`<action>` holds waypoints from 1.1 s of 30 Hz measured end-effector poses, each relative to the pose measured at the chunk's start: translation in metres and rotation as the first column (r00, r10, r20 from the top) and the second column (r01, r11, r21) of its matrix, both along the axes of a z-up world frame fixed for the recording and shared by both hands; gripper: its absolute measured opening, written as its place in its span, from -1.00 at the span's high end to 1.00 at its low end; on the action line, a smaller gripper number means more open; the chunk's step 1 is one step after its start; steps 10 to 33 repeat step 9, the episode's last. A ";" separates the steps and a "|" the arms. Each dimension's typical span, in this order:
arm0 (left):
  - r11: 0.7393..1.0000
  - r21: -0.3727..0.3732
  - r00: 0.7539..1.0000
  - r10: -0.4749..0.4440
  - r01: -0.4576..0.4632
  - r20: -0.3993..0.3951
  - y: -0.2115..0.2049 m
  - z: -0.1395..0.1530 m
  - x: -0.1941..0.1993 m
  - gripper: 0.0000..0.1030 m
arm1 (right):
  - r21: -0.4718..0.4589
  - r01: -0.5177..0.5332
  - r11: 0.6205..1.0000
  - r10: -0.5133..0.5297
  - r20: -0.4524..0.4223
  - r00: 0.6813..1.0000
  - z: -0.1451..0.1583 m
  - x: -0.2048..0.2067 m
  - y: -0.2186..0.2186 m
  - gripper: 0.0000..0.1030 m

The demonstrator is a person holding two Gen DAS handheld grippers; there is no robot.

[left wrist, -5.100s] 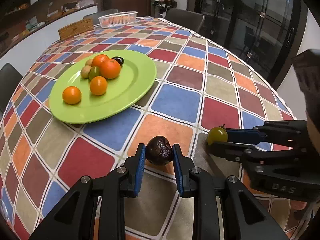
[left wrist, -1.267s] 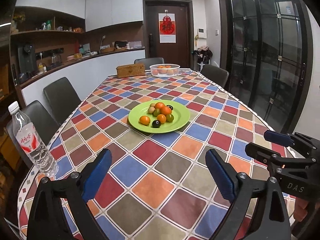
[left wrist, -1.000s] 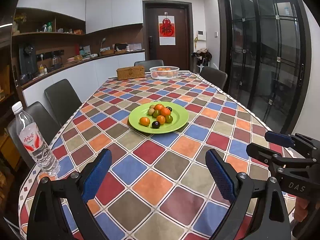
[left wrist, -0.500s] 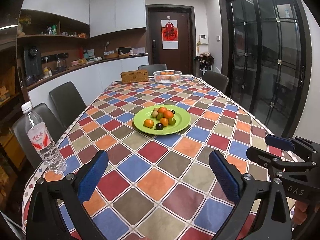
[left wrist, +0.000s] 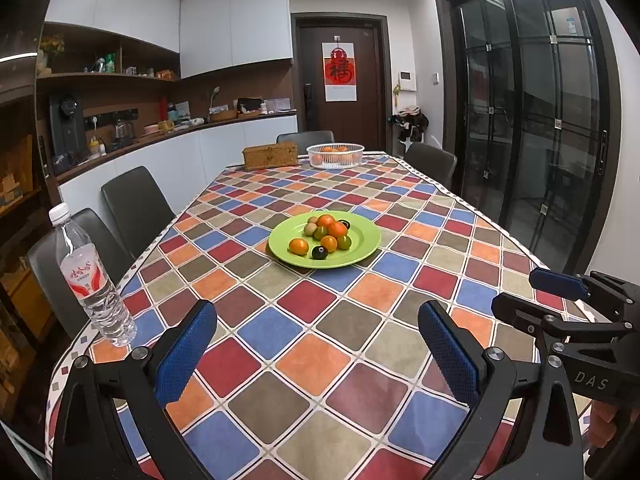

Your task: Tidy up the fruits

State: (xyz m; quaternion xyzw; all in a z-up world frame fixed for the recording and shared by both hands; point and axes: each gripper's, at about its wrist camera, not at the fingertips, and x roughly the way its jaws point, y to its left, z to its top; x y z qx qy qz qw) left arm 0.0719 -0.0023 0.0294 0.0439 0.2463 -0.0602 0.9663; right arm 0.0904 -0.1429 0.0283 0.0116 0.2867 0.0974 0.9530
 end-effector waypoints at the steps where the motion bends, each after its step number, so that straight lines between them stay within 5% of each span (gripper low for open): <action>1: 1.000 0.000 1.000 0.000 0.000 0.001 0.000 0.000 0.000 -0.99 | -0.001 -0.001 1.000 0.001 0.000 1.000 0.000 0.001 0.000 -0.23; 33: 1.000 0.005 1.000 0.009 -0.009 0.002 0.000 0.002 -0.002 -0.99 | -0.001 0.002 1.000 -0.002 -0.001 1.000 0.000 -0.001 0.000 -0.23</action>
